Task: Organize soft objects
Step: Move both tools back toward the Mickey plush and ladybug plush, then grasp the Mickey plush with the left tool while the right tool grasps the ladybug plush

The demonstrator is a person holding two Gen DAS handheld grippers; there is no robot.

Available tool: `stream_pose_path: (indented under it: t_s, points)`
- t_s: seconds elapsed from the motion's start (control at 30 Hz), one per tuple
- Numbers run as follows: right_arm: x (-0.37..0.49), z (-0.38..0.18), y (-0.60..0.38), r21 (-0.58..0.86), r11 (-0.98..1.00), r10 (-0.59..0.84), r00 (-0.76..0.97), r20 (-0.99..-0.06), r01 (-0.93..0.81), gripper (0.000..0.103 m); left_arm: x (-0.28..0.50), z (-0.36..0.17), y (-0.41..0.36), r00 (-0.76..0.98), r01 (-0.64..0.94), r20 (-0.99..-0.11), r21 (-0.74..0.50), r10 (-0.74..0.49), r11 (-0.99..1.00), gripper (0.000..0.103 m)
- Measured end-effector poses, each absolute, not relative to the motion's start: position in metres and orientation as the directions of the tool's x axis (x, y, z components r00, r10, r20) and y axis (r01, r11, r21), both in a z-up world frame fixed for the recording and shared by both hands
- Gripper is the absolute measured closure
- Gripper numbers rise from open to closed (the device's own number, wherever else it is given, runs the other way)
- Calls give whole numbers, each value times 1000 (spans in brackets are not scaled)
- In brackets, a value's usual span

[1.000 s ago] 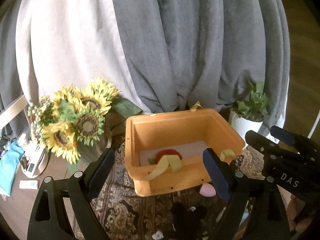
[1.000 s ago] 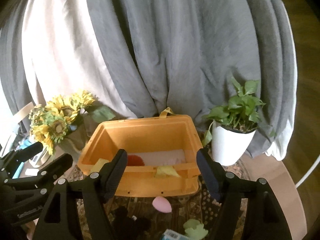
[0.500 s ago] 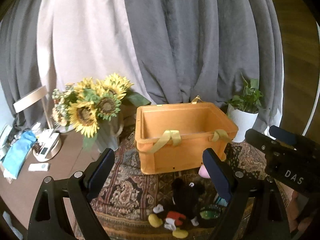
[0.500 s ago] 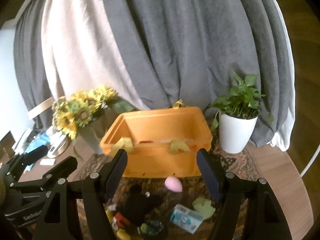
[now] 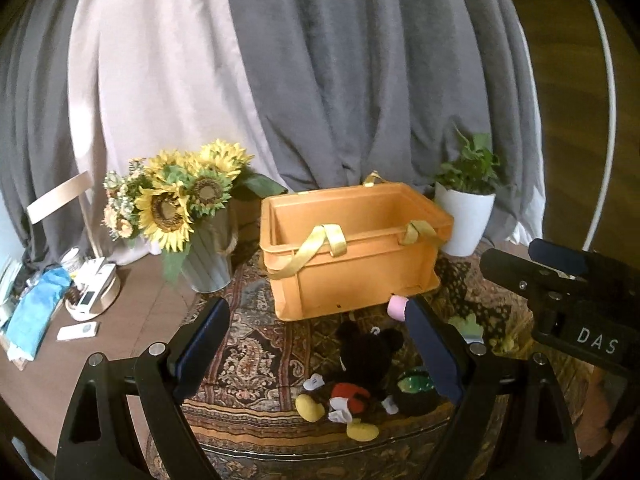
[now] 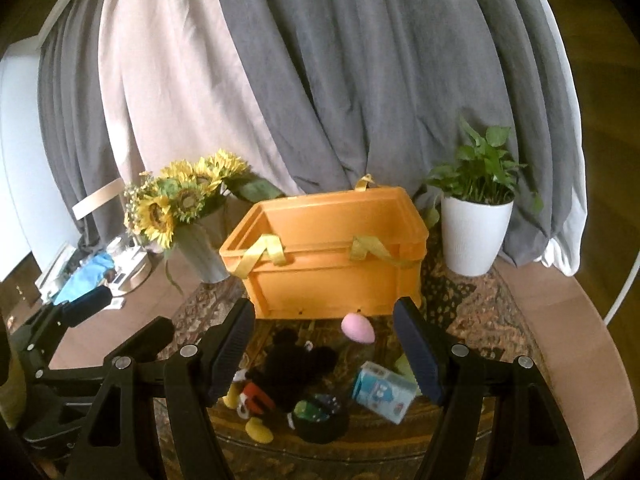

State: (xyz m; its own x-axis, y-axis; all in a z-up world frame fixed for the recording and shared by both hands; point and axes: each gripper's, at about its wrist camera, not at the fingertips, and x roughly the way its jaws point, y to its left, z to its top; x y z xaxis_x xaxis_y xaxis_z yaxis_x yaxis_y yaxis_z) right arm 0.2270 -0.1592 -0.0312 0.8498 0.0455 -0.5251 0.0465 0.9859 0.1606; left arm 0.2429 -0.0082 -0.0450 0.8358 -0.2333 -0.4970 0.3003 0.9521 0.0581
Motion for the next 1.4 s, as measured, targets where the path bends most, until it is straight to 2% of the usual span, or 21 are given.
stream_pose_path:
  t_s: [0.3,0.6,0.83,1.4]
  points:
    - [219,-64,-139,185,965,-37,798,-601,184,31,250,-80,7,756,454,-553,58,-350,889,14]
    - [215,-100,-124,181,947,-77,735,-674,265,31,257,-119,13,673,572,-606,64,-424,818,22]
    - [218,-127,-120,184,940,-71,693,-718,287,31,261,-150,10,619,626,-644,59,-449,777,31]
    - [239,-163,-129,232,930,-19,667,-744,285,31,276,-196,-12,565,671,-682,53,-464,740,36]
